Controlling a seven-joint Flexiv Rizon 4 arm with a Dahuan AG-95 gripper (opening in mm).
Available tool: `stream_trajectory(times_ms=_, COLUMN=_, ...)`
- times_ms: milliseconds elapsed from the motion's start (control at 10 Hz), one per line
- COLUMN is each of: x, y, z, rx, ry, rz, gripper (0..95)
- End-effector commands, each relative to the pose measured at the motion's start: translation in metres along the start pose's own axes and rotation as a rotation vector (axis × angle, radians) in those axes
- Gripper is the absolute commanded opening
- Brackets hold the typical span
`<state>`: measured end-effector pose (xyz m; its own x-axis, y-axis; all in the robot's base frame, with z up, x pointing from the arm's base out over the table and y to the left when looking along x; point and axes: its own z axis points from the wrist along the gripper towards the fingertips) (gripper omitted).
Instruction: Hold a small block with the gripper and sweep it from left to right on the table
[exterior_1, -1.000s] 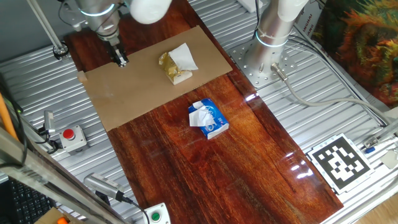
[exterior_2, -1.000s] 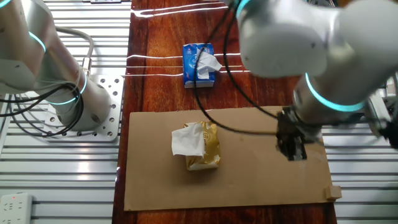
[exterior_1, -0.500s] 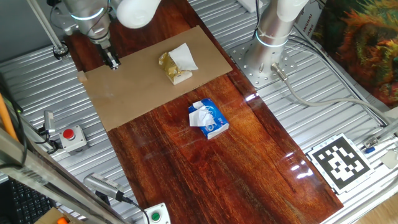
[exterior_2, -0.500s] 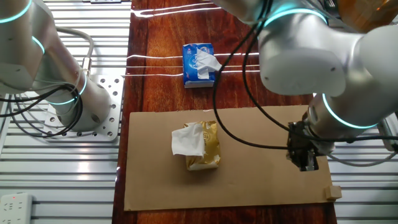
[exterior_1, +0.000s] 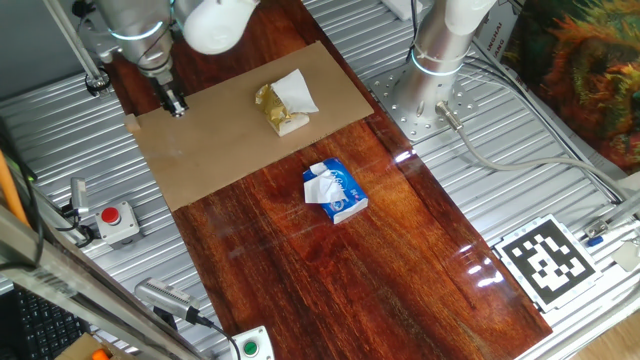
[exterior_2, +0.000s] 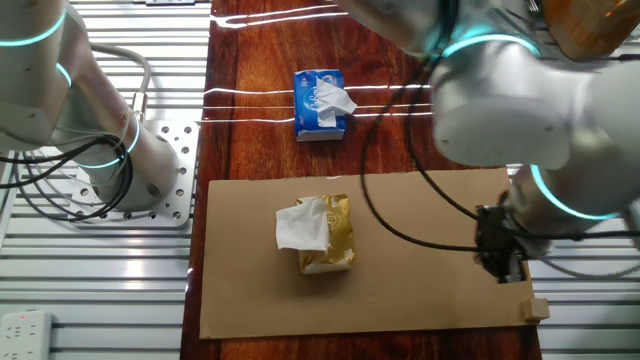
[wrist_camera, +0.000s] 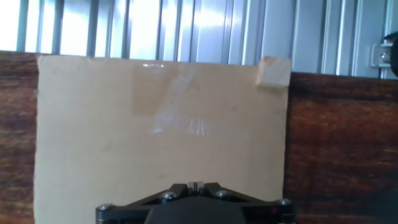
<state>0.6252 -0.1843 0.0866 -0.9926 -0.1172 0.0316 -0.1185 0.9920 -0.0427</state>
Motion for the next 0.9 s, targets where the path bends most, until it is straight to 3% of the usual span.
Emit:
stream_trajectory(times_ms=100, x=-0.0035, y=0.0012, z=-0.0046, rx=0.004, ry=-0.004, rz=0.005, gripper=0.0)
stream_trajectory(times_ms=900, x=-0.0045, y=0.0013, z=-0.0053, rx=0.01, ry=0.008, rz=0.057, gripper=0.0)
